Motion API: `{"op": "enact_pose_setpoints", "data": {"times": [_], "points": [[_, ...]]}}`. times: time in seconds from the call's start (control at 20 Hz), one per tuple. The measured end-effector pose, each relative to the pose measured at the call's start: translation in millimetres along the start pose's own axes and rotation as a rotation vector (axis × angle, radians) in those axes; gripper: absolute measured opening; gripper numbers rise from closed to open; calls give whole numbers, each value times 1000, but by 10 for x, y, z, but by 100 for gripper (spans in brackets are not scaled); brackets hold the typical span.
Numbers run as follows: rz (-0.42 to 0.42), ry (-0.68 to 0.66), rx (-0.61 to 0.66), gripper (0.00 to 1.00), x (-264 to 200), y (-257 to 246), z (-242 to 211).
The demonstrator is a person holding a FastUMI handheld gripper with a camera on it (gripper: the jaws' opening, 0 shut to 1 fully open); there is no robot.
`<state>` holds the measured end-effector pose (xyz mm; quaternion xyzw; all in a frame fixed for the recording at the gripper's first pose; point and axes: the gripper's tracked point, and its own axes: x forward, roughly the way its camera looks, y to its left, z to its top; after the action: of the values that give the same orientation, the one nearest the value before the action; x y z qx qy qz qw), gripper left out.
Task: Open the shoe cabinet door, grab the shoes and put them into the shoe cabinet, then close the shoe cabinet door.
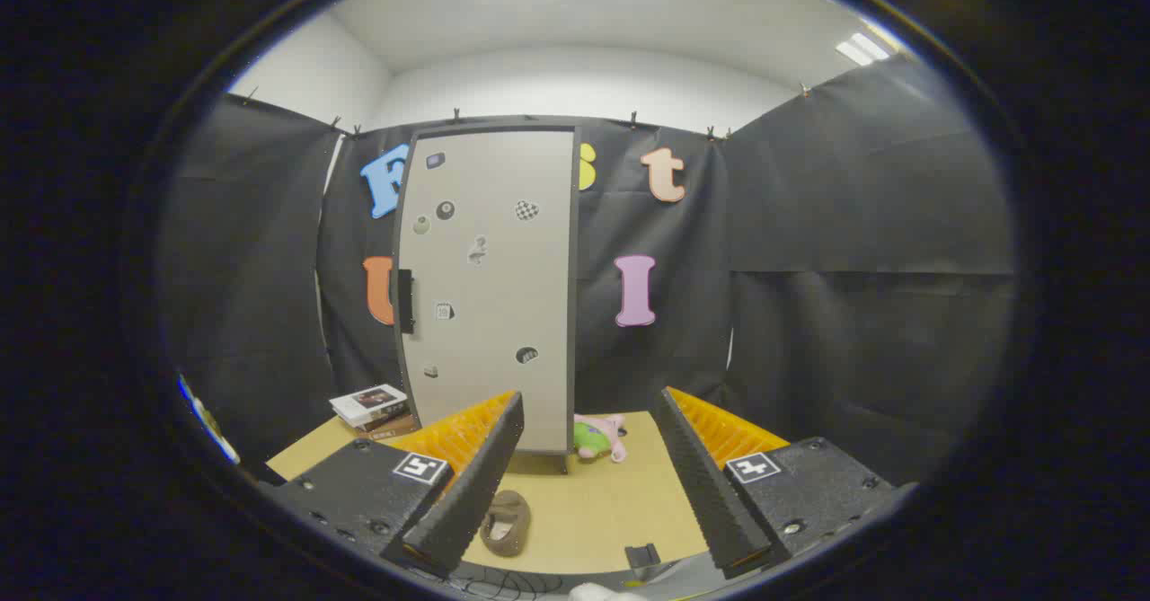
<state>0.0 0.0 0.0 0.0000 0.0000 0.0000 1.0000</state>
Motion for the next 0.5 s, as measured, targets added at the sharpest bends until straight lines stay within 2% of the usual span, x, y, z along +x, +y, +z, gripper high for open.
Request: {"op": "enact_pose_setpoints", "data": {"times": [0.5], "points": [[-20, -32, 3, 98, 66, 233, 117]]}}
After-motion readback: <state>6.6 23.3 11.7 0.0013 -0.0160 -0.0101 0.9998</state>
